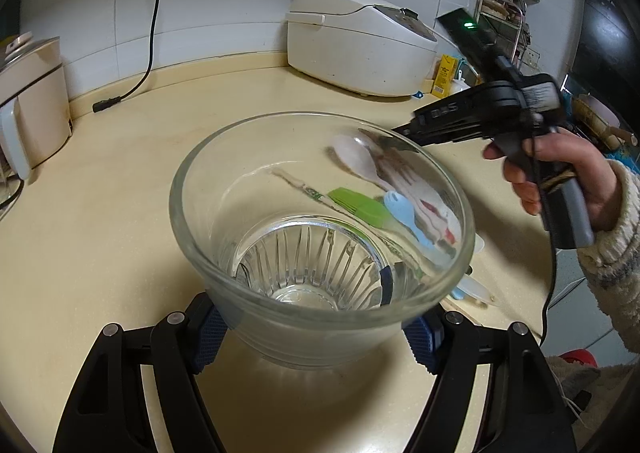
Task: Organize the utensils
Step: 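Move the right tool down to the utensil cluster while the left tool holds the glass, then close the right tool on the beige rice spoon and lift it while the left tool holds the glass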
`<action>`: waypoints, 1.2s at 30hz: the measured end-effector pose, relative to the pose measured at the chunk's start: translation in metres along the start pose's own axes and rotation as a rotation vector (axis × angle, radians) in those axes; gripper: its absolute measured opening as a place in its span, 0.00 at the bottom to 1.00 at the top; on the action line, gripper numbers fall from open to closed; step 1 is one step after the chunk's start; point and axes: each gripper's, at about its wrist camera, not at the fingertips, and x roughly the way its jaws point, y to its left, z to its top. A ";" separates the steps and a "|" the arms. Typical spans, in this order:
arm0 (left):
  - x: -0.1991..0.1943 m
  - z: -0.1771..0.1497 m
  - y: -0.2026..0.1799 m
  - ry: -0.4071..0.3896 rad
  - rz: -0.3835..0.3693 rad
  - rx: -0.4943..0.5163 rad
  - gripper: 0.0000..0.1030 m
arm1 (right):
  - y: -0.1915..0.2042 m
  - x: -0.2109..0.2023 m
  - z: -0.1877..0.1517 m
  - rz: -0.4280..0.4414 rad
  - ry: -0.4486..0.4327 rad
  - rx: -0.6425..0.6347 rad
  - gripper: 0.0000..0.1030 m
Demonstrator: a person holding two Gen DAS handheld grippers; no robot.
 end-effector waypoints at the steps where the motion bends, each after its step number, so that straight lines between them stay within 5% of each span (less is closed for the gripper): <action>1: 0.000 0.001 0.000 0.000 0.000 -0.001 0.76 | 0.001 0.005 0.001 -0.008 0.012 -0.002 0.26; 16: 0.000 0.001 0.000 0.001 0.001 -0.003 0.76 | 0.022 0.026 0.003 -0.069 0.025 -0.117 0.27; 23: -0.001 0.001 -0.001 0.001 0.001 -0.003 0.76 | 0.006 0.016 0.000 0.060 -0.026 -0.053 0.07; 29: -0.001 0.001 0.000 0.001 0.001 -0.003 0.76 | -0.009 -0.017 -0.004 0.147 -0.141 -0.014 0.07; 36: -0.001 0.001 0.000 0.002 0.000 -0.003 0.76 | -0.006 -0.010 -0.015 0.096 -0.097 -0.058 0.10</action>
